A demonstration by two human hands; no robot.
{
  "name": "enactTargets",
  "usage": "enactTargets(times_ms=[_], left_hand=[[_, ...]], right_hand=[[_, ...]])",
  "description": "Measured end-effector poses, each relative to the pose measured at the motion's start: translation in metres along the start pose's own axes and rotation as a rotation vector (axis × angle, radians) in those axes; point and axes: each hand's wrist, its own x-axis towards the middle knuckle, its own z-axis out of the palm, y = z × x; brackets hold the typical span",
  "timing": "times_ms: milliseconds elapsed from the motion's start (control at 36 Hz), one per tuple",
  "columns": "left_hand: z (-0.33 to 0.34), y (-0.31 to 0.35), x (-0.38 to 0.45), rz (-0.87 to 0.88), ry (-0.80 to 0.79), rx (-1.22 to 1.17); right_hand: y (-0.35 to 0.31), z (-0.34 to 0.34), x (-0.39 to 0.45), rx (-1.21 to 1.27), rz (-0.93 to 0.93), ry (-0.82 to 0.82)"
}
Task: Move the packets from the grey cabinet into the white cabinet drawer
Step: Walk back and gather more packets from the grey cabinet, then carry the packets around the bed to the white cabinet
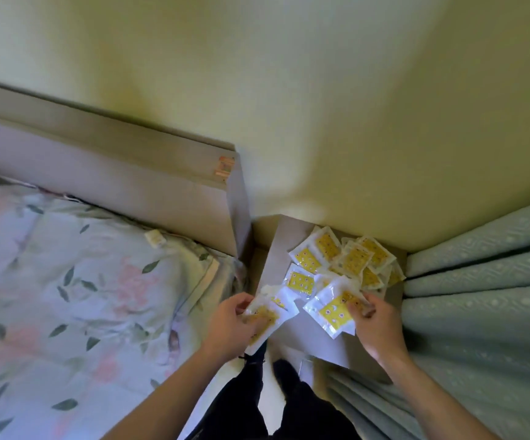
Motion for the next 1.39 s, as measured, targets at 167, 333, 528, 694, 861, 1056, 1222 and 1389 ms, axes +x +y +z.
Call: enactTargets(times_ms=[167,333,528,694,861,1056,1222,1389], left_hand=[[-0.013,-0.009,-0.070,-0.041,0.144,-0.097],[-0.023,-0.031,-0.145,-0.094,0.342,-0.190],[-0.044,-0.073,-0.240,-0.185,0.581,-0.322],[-0.061,-0.136,-0.344,-0.295,0.798,-0.461],[-0.067,-0.220,-0.473,-0.369,1.012,-0.559],[-0.071,-0.315,-0.616,-0.447,1.209,-0.591],[-0.074,-0.377,-0.713,-0.511,1.348,-0.660],[-0.078,-0.425,-0.784,-0.571,1.486,-0.754]], right_hand=[[-0.032,0.003,-0.025,0.009,-0.134,-0.180],[-0.075,0.002,-0.069,-0.013,-0.313,-0.356],[-0.108,0.035,-0.128,-0.089,-0.506,-0.535],[-0.138,0.096,-0.210,-0.208,-0.709,-0.654],[-0.146,0.171,-0.338,-0.316,-0.931,-0.791],[-0.134,0.243,-0.499,-0.340,-1.085,-0.943],[-0.126,0.288,-0.619,-0.332,-1.141,-1.101],[-0.130,0.331,-0.712,-0.353,-1.262,-1.241]])
